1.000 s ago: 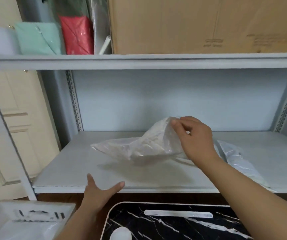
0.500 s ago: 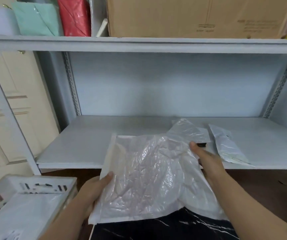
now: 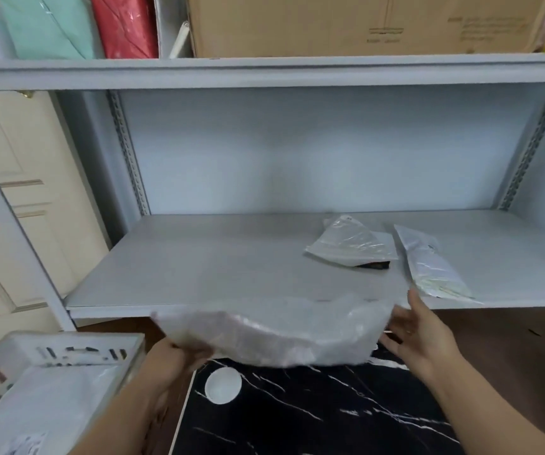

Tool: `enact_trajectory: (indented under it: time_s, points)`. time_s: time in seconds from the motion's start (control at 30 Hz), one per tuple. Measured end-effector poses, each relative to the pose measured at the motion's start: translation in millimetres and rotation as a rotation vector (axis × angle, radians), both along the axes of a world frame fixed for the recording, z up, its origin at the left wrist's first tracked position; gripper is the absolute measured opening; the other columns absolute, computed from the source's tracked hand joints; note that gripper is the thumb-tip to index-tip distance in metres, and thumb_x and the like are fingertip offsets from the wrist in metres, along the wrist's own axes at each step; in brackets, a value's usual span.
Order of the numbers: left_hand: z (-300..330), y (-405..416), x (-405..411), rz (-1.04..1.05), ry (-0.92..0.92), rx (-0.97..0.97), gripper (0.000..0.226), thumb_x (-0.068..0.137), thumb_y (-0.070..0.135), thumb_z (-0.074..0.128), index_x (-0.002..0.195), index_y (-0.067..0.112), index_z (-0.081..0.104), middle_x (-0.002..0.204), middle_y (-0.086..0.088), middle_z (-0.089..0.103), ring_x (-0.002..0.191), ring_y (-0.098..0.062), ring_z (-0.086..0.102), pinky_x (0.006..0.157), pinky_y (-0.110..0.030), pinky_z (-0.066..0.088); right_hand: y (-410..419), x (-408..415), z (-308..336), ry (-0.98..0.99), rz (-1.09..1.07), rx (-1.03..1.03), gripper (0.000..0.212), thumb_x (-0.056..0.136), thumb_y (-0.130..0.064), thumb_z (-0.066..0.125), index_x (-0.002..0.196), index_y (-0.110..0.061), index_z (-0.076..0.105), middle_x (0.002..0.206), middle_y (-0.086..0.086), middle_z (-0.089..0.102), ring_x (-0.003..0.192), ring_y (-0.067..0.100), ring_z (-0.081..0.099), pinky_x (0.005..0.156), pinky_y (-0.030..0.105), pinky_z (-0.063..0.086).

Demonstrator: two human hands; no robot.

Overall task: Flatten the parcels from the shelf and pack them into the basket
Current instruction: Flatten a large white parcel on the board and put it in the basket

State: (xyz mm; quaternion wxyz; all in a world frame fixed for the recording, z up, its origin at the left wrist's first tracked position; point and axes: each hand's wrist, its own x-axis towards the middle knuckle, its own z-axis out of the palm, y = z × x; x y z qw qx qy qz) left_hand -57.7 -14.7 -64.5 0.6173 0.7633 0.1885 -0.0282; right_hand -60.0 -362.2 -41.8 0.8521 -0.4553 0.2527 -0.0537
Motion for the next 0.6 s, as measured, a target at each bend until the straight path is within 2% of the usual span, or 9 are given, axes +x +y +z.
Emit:
enact_trajectory:
  time_s: [0.03,0.1,0.17,0.2,0.3,0.4,0.47,0.53,0.6]
  points:
    - [1.2,-0.8,-5.1,-0.059,0.033,-0.127,0.024,0.089,-0.013,0.047,0.095,-0.003,0.068,0.091,-0.019,0.073,0.090,-0.031,0.070,0.087,-0.045,0.054,-0.6,-4.6,-7.3,0.038,-0.010,0.044,0.034,0.093,-0.036,0.060,0.070,-0.011,0.054,0.059,0.003,0.056,0.070,0.019,0.060,0.074,0.043,0.050]
    - [0.6,2.1,-14.6,-0.132,0.113,-0.314,0.023,0.090,-0.009,0.048,0.094,-0.003,0.070,0.091,-0.019,0.073,0.076,-0.024,0.072,0.070,-0.034,0.060,-5.6,-16.2,-28.7,0.129,-0.034,0.110,0.035,0.093,-0.028,0.063,0.065,-0.012,0.049,0.051,0.001,0.052,0.063,0.021,0.058,0.072,0.043,0.052]
    - [1.2,6.1,-21.2,-0.195,0.217,-0.327,0.013,0.084,0.001,0.063,0.093,-0.002,0.072,0.092,-0.019,0.072,0.070,-0.023,0.070,0.059,-0.028,0.057,-7.9,-29.8,-47.4,0.213,0.031,0.146,0.024,0.092,-0.025,0.064,0.080,-0.005,0.060,0.072,0.011,0.068,0.077,0.029,0.066,0.081,0.047,0.054]
    - [1.1,10.8,-20.3,-0.204,0.272,-0.299,0.019,0.081,0.006,0.069,0.098,-0.001,0.071,0.097,-0.019,0.072,0.074,-0.026,0.069,0.062,-0.032,0.056,-6.9,-35.3,-51.2,0.246,0.073,0.119,0.019,0.091,-0.021,0.065,0.087,-0.002,0.064,0.080,0.015,0.071,0.078,0.031,0.068,0.081,0.046,0.055]
    - [-7.1,12.8,-23.2,-0.147,0.306,-0.139,0.028,0.080,0.006,0.059,0.105,-0.002,0.069,0.087,-0.018,0.072,0.066,-0.028,0.061,0.056,-0.031,0.045,-9.5,-53.1,-69.2,0.328,0.159,-0.283,0.017,0.076,0.001,0.074,0.074,-0.001,0.058,0.064,0.013,0.058,0.056,0.024,0.056,0.057,0.033,0.049]
    - [-8.9,0.2,-36.1,-0.150,0.333,-0.011,0.025,0.093,0.007,0.057,0.115,-0.002,0.056,0.072,-0.007,0.062,0.063,-0.022,0.057,0.055,-0.029,0.044,-6.9,-66.0,-75.2,0.424,0.319,-0.732,0.031,0.066,0.012,0.075,0.077,-0.004,0.051,0.067,0.012,0.048,0.062,0.023,0.045,0.060,0.035,0.039]
    - [-15.7,-7.0,-40.4,-0.163,0.387,0.076,0.046,0.088,-0.006,0.061,0.130,0.000,0.045,0.087,-0.012,0.069,0.068,-0.017,0.062,0.060,-0.028,0.051,-3.8,-68.6,-79.3,0.508,0.473,-0.895,0.037,0.064,0.010,0.070,0.095,-0.003,0.054,0.078,0.012,0.056,0.069,0.024,0.052,0.065,0.039,0.044]
    - [-35.5,-4.9,-37.5,-0.168,0.377,0.330,0.057,0.083,-0.009,0.060,0.137,0.002,0.043,0.118,-0.020,0.061,0.088,-0.021,0.058,0.077,-0.031,0.053,2.8,-67.5,-81.7,0.567,0.586,-0.937,0.051,0.066,0.003,0.066,0.112,-0.011,0.049,0.093,0.012,0.060,0.083,0.025,0.059,0.069,0.035,0.048]
    - [-51.3,-1.1,-34.1,-0.132,0.356,0.438,0.054,0.080,-0.008,0.056,0.132,0.004,0.049,0.122,-0.018,0.058,0.095,-0.027,0.058,0.079,-0.032,0.053,7.3,-65.1,-85.0,0.574,0.602,-0.908,0.060,0.073,-0.006,0.066,0.127,-0.018,0.043,0.105,0.010,0.059,0.094,0.026,0.059,0.075,0.036,0.049]
